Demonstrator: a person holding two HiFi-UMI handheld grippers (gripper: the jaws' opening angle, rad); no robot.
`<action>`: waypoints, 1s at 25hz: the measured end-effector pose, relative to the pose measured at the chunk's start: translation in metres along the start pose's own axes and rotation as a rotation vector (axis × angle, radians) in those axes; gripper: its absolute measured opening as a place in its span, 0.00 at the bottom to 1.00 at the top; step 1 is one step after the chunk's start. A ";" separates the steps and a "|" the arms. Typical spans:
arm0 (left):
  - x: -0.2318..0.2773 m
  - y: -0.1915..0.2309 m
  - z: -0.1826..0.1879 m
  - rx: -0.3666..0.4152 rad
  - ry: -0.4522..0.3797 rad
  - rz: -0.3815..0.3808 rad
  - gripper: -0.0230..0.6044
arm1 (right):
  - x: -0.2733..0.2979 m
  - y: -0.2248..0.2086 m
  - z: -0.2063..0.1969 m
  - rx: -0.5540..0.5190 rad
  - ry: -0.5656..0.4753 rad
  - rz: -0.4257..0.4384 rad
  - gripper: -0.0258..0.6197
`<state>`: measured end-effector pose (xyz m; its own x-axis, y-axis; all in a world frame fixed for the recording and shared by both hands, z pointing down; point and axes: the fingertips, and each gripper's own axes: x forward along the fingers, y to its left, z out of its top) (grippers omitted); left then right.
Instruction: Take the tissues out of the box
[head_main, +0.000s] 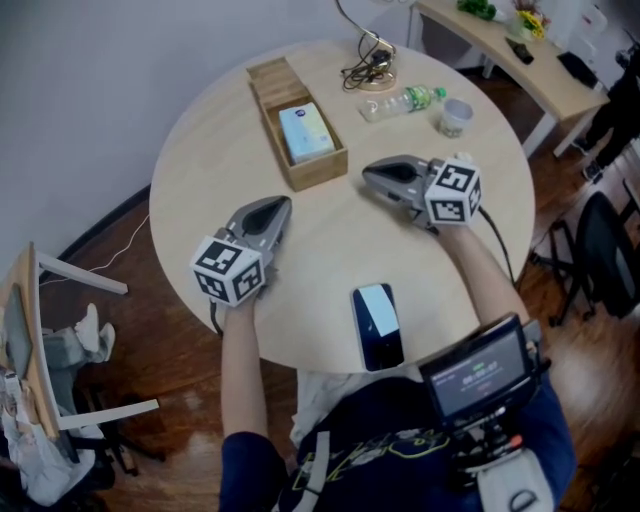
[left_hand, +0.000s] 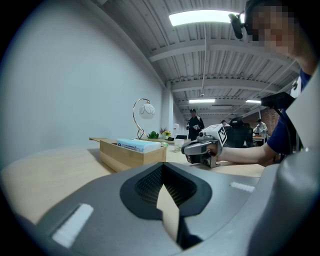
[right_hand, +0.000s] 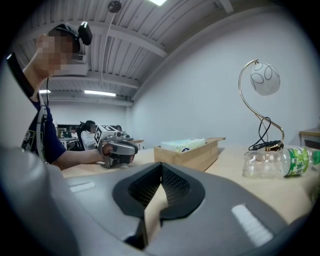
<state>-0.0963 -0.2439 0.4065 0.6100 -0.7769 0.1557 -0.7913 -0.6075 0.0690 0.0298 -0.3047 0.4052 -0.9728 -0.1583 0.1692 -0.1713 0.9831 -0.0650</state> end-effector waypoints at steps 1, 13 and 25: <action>0.001 0.000 0.000 -0.002 -0.002 0.001 0.04 | -0.001 -0.002 0.000 0.003 -0.002 0.000 0.04; 0.004 -0.002 -0.005 -0.002 0.004 -0.011 0.04 | -0.006 -0.030 0.008 0.046 -0.082 -0.045 0.48; 0.006 -0.005 -0.001 0.000 0.005 -0.025 0.04 | 0.035 0.025 -0.008 -0.548 0.256 0.028 0.95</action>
<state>-0.0886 -0.2455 0.4081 0.6294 -0.7606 0.1593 -0.7758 -0.6268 0.0725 -0.0071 -0.2853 0.4175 -0.8956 -0.1713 0.4106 0.0254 0.9017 0.4315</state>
